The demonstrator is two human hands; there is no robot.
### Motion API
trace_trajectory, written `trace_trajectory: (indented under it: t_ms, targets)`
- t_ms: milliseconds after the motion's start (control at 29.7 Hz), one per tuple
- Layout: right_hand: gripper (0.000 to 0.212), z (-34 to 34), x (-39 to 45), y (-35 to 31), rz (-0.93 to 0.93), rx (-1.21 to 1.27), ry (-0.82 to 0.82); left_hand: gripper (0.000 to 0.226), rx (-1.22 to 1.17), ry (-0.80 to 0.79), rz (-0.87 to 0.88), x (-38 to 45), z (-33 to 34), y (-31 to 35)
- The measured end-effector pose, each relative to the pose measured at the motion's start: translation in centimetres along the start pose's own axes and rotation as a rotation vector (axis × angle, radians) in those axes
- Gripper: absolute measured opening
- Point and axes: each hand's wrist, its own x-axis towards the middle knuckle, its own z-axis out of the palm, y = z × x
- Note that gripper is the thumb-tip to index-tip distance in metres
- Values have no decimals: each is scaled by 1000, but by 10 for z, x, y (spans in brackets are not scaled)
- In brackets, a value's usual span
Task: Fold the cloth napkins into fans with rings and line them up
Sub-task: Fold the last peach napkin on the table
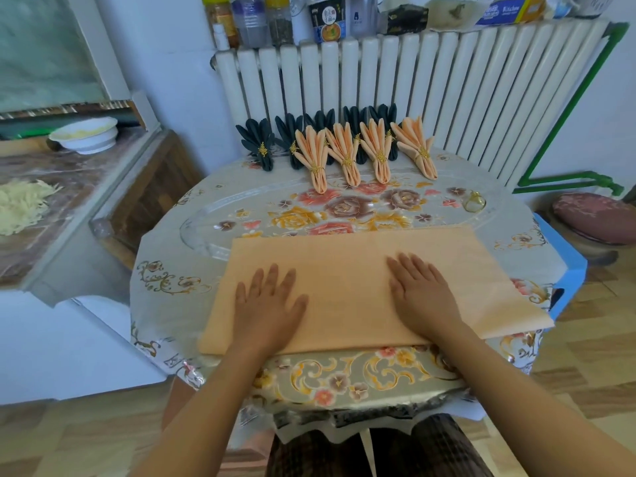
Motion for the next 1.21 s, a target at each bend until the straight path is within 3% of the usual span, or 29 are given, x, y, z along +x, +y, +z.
trace_trajectory:
  t_ms: [135,269,438,539,606,707,775,842,909,977,1044,1078,1145,1212]
  targets:
    - [50,-9,1,-13,-6,22,11,60,-50,39,-22,4,-3,-12]
    - [38,-7,15,-98,-313,352,63,42,-394,254,-305,49,-41,-41]
    - [36,16,13,-102,-348,293,102,50,-700,252,-495,75,-42,-50]
    - [38,17,15,-101,-337,396,102,24,-807,202,-399,71,-50,-49]
    - [38,17,18,-100,-322,478,100,25,-902,226,-316,67,-55,-46]
    - [37,6,16,-98,-236,641,19,54,-994,217,-172,42,-68,-26]
    - [39,-9,13,-97,-171,812,-67,75,-925,198,-28,19,-68,-9]
    - [36,-23,6,-88,-33,1045,-84,96,-767,65,194,-6,-51,10]
    - [36,-31,3,-82,78,1098,-101,106,-682,-76,311,-21,-37,20]
    - [34,-36,1,-83,116,943,-183,91,-770,-125,302,-27,-38,21]
    - [20,-35,4,-88,108,778,-212,50,-806,-17,251,-24,-42,11]
    - [12,-34,3,-89,98,739,-208,35,-708,88,237,-22,-43,4]
    - [10,-31,-2,-95,72,688,-182,28,-473,233,249,-20,-39,-15]
    - [16,-30,-9,-93,37,627,-134,35,-352,169,279,-19,-37,-25]
